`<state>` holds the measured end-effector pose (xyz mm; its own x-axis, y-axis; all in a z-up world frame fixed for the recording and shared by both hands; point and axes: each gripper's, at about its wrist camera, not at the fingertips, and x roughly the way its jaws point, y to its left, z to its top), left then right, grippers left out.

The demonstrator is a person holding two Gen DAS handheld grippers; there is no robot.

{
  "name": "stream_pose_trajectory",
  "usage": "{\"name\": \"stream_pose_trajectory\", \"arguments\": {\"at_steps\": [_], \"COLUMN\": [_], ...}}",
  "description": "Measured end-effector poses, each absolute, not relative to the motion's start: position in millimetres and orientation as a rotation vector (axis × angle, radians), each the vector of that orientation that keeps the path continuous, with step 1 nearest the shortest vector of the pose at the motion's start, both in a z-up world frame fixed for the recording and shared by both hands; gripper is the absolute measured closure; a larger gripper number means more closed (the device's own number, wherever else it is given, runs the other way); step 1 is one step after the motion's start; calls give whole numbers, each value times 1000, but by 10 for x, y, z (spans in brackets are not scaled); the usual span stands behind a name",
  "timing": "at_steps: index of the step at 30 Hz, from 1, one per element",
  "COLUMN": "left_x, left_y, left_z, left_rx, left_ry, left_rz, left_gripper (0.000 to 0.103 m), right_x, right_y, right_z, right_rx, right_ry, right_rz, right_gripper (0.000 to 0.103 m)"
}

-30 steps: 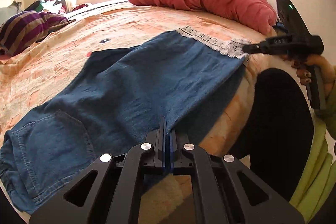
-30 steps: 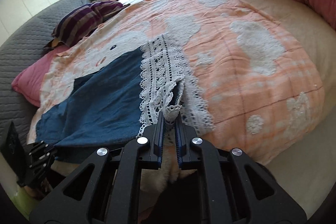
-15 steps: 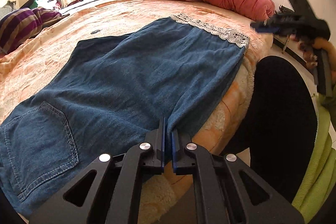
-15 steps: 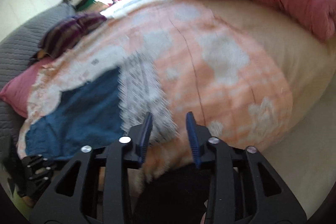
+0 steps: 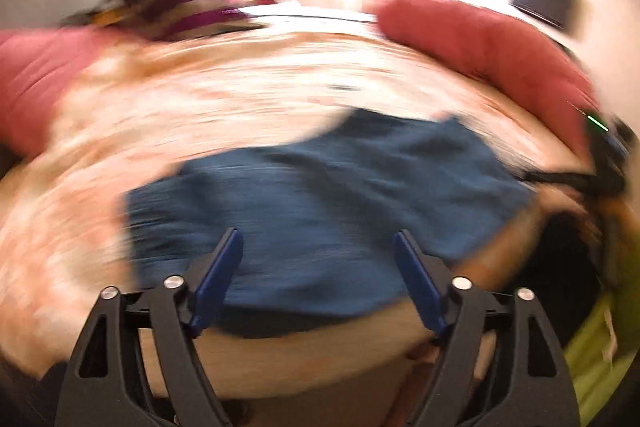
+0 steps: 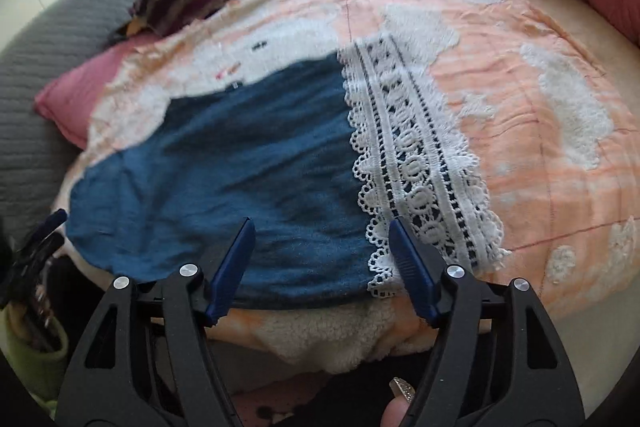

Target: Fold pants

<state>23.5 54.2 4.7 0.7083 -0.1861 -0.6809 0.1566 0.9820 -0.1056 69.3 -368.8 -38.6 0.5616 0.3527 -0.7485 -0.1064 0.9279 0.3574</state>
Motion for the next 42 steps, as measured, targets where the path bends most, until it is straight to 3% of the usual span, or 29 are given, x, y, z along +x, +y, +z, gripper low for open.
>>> {"name": "stream_pose_trajectory", "arguments": {"at_steps": [7,8,11,13,18,21,23,28,35,39,42], "left_x": [515,547,574,527,543,492,379,291,755,845,826], "left_y": [1076,1037,1028,1150,1279,1283,1239,847,-99,-264,-279], "left_z": [-195,-252,-301,-215,-194,-169,35,458,11,-431,-363], "left_rx": [-201,-208,-182,-190,-176,-204,-182,-86,-4,61,65], "left_ry": [863,875,877,850,851,834,760,643,809,925,920], "left_rz": [-2,-26,-24,-14,29,33,46,-49,-314,-308,-332], "left_gripper": [22,34,54,60,57,50,39,25,25,25,25], "right_x": [670,694,753,722,689,659,595,583,799,770,714], "right_y": [-3640,-3631,-3584,-3579,-3571,-3502,-3508,-3487,-3144,-3221,-3265], "right_z": [-255,-263,-405,-438,-463,-447,-353,-149,-313,-562,-523], "right_rx": [239,237,222,202,182,130,117,120,65,91,109], "right_ry": [888,896,963,973,981,975,931,859,947,1038,1024], "right_rz": [291,291,276,266,263,256,272,309,371,357,367], "right_gripper": [36,36,36,36,36,35,36,36,36,36,35]}}
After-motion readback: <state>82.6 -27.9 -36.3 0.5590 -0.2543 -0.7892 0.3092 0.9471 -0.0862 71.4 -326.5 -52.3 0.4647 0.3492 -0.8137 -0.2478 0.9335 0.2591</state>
